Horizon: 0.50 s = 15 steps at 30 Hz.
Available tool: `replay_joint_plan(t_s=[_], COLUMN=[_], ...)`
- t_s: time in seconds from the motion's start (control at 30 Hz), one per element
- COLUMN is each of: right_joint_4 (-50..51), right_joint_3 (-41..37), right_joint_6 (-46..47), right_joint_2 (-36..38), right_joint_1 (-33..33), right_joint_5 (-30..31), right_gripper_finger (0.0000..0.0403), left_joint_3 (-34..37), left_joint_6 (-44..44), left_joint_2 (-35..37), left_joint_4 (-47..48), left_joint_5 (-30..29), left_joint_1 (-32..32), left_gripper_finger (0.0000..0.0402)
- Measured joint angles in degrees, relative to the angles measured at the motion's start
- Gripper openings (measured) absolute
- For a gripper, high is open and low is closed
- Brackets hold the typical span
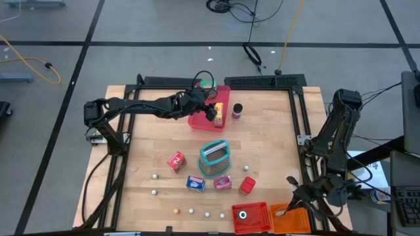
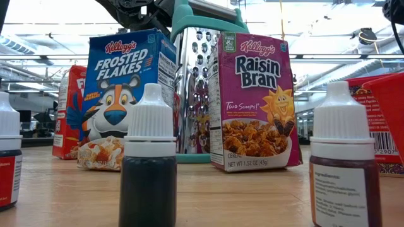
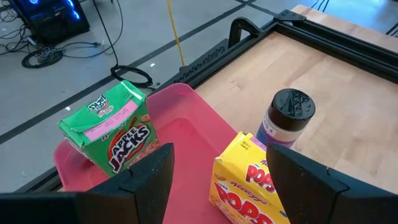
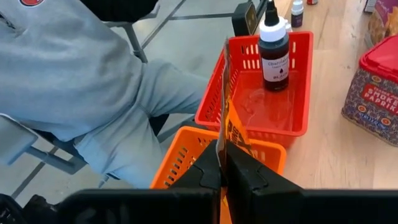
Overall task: Pick & Place Kitchen Items
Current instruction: Put the orange seasoning pack into the orange bin
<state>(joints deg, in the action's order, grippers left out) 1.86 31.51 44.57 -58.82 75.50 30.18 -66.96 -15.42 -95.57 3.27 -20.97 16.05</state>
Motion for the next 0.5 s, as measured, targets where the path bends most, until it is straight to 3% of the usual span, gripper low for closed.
replay_joint_plan(t_s=[0.23,0.37,0.5], right_joint_4=[-0.6,-0.7,-4.0], right_joint_3=[-1.5,-3.5,-4.1], right_joint_6=[2.1,6.7,5.2], right_joint_2=[-1.0,-1.0,-1.0], right_joint_1=[0.0,-0.9,-1.6], right_joint_5=[-0.1,0.1,0.4], right_gripper_finger=[0.0004,0.0018,0.0040], left_joint_3=[0.0,0.0,0.0], left_joint_6=[0.0,0.0,0.1], left_joint_2=[0.0,0.0,0.0], left_joint_4=[0.0,0.0,0.0], left_joint_5=[0.0,0.0,0.0], left_joint_1=[0.0,0.0,0.0], left_gripper_finger=[0.0257,0.0257,0.0257])
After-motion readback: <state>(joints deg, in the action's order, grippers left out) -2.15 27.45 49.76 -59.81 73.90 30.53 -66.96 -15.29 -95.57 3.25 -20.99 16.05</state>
